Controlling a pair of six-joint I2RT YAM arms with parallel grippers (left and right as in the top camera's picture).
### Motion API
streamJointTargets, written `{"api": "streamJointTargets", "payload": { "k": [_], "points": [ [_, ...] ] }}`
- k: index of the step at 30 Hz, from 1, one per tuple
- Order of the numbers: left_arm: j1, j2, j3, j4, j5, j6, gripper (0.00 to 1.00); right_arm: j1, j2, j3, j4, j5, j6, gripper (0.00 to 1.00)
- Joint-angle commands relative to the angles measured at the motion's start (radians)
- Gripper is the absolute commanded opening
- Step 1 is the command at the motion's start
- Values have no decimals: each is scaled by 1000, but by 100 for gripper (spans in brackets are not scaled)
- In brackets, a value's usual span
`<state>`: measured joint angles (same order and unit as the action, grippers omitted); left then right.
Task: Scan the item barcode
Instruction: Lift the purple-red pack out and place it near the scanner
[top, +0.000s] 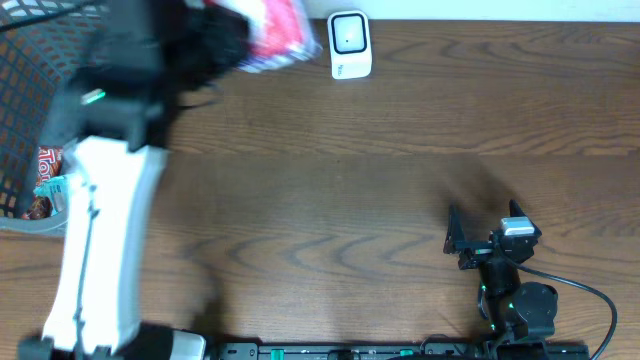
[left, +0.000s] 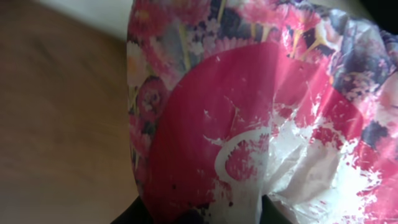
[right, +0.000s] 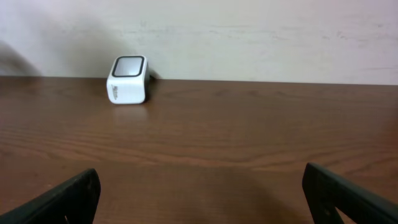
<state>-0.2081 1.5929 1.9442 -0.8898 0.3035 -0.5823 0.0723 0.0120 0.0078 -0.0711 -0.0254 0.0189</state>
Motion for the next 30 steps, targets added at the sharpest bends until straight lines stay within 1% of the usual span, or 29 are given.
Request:
{"api": "streamJointTargets", "payload": {
  "k": [1, 6, 10, 14, 20, 21, 22, 23, 24, 26, 28, 30],
  "points": [
    [-117, 108, -5, -26, 17, 56, 7, -2, -5, -2, -4, 8, 10, 99],
    [-235, 272, -5, -37, 13, 57, 7, -2, -5, -2, -4, 8, 10, 99],
    [-312, 419, -5, 12, -101, 3, 7, -1, -5, -2, -4, 8, 10, 99],
    [-355, 532, -5, 86, -126, -21, 8, -2, -5, -2, -4, 8, 10, 99],
    [-380, 633, -5, 142, -138, -86, 9, -1, -5, -2, -4, 8, 10, 99],
    [-381, 644, -5, 152, -138, -86, 13, -2, -5, -2, -4, 8, 10, 99],
    [-381, 651, -5, 160, -138, -86, 25, -1, -5, -2, -4, 8, 10, 99],
    [-380, 653, -5, 166, -138, -86, 38, -1, -5, -2, -4, 8, 10, 99],
    [-380, 653, -5, 174, -138, -85, 61, -1, -5, -2, -4, 8, 10, 99],
    [-375, 645, -3, 177, -136, -85, 80, -1, -5, -2, -4, 8, 10, 99],
    [-364, 625, -2, 177, -136, -84, 89, -1, -5, -2, -4, 8, 10, 99],
    [-346, 587, 0, 178, -136, -84, 93, -1, -5, -2, -4, 8, 10, 99]
  ]
}}
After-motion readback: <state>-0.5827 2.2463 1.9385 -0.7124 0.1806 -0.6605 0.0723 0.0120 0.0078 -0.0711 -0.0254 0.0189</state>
